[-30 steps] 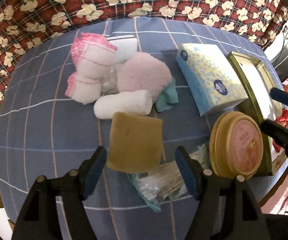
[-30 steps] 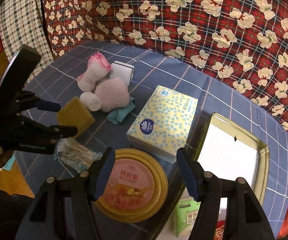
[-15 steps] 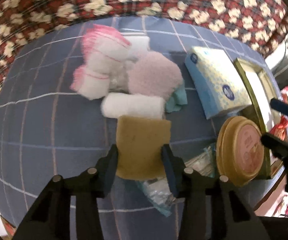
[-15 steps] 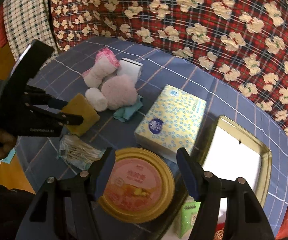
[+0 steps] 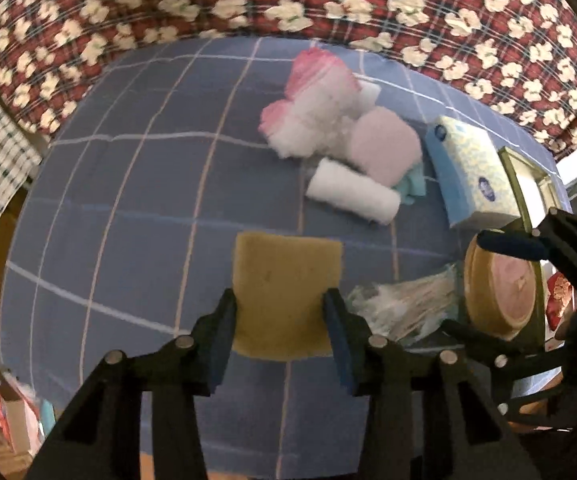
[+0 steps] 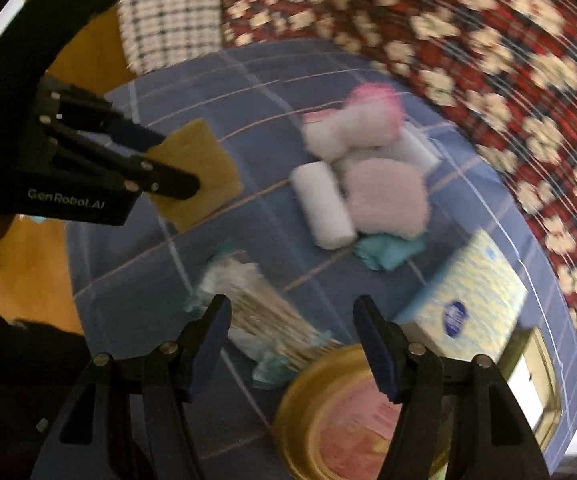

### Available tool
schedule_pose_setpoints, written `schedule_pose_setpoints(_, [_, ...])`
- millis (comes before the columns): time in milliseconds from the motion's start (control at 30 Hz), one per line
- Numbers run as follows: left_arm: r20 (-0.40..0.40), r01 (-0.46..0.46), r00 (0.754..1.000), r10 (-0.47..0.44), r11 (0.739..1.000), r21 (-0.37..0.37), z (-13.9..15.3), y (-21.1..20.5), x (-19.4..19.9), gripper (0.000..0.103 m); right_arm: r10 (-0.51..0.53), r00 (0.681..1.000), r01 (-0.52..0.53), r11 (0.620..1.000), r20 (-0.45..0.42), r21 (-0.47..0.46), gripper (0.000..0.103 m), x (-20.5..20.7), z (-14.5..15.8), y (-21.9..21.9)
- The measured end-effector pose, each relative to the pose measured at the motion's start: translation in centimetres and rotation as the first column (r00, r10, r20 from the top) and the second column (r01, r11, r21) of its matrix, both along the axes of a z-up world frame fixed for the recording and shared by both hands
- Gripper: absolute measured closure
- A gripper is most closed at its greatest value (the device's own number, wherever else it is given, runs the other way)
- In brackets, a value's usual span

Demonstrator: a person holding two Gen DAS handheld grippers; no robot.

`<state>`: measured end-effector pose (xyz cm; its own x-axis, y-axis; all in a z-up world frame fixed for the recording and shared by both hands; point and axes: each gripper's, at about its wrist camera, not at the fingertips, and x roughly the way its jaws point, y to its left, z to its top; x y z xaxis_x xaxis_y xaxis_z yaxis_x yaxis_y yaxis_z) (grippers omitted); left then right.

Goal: Organize soft objects
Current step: 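Grasp the clear bag of cotton swabs with the right tool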

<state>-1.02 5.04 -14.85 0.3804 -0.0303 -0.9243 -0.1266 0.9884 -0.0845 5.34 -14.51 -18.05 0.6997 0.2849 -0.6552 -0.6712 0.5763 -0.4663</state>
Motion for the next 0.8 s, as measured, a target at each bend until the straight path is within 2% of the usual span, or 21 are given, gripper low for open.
schedule_pose_setpoints(267, [-0.004, -0.073, 0.997, 0.073, 0.997, -0.002, -0.2, 1.5, -1.9, 0.061, 0.103, 0.995, -0.104, 0.983, -0.009, -0.152, 0.037, -0.4, -2.4, 3.1])
schedule_pose_setpoints(433, [-0.006, -0.082, 0.997, 0.082, 0.997, -0.001, -0.2, 1.5, -2.6, 0.061, 0.113, 0.994, -0.108, 0.964, 0.01, -0.244, 0.037, 0.0, -4.0, 4.5])
schedule_pose_setpoints(533, [-0.004, -0.087, 0.996, 0.087, 0.996, 0.002, -0.2, 1.5, -2.9, 0.061, 0.109, 0.994, -0.101, 0.958, 0.014, -0.267, 0.048, 0.6, -4.5, 4.9])
schedule_pose_setpoints(733, [-0.001, -0.098, 0.995, 0.098, 0.995, 0.011, 0.1, 1.5, -3.3, 0.061, 0.107, 0.994, -0.111, 0.961, -0.031, -0.254, 0.052, 1.6, -4.6, 5.6])
schedule_pose_setpoints(800, [-0.003, -0.097, 0.995, 0.097, 0.995, 0.015, 0.2, 1.3, -3.5, 0.061, 0.104, 0.993, -0.113, 0.964, -0.051, -0.239, 0.057, 2.0, -4.6, 5.7])
